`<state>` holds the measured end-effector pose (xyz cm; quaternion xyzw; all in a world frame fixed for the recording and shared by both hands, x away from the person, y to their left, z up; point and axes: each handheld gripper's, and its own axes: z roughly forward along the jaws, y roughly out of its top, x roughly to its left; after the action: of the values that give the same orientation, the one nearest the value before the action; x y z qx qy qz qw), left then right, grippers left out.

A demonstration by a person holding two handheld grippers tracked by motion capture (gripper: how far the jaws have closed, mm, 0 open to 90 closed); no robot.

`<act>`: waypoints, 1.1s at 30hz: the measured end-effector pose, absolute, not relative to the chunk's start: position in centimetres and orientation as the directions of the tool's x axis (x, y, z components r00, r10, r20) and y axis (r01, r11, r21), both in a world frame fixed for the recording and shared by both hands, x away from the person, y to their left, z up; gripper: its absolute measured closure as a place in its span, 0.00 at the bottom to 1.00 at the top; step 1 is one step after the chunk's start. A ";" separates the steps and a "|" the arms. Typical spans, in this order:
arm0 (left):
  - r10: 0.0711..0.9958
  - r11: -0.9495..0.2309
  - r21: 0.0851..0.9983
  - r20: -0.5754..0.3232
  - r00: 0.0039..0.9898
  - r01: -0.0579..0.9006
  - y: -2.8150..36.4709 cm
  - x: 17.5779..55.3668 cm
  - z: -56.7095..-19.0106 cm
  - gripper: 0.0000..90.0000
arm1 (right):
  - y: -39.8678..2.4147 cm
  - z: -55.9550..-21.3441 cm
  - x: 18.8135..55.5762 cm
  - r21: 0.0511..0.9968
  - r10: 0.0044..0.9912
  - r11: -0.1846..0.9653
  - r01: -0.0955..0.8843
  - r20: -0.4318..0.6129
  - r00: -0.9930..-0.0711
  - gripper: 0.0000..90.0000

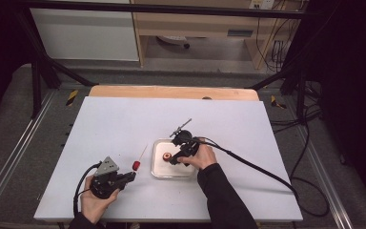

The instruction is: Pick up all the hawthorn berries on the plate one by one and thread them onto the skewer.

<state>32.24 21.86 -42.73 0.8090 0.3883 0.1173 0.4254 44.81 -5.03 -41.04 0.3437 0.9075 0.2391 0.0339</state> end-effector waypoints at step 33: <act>0.730 -0.340 0.772 -0.142 0.668 0.536 21.8 32.3 -42.8 0.98 | -4.9 -41.8 45.4 0.385 0.671 0.641 0.664 0.140 -0.728 0.66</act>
<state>32.28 21.77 -42.84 0.8105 0.3906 0.1150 0.4210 45.36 -4.90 -41.80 0.3684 0.9058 0.2092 0.0077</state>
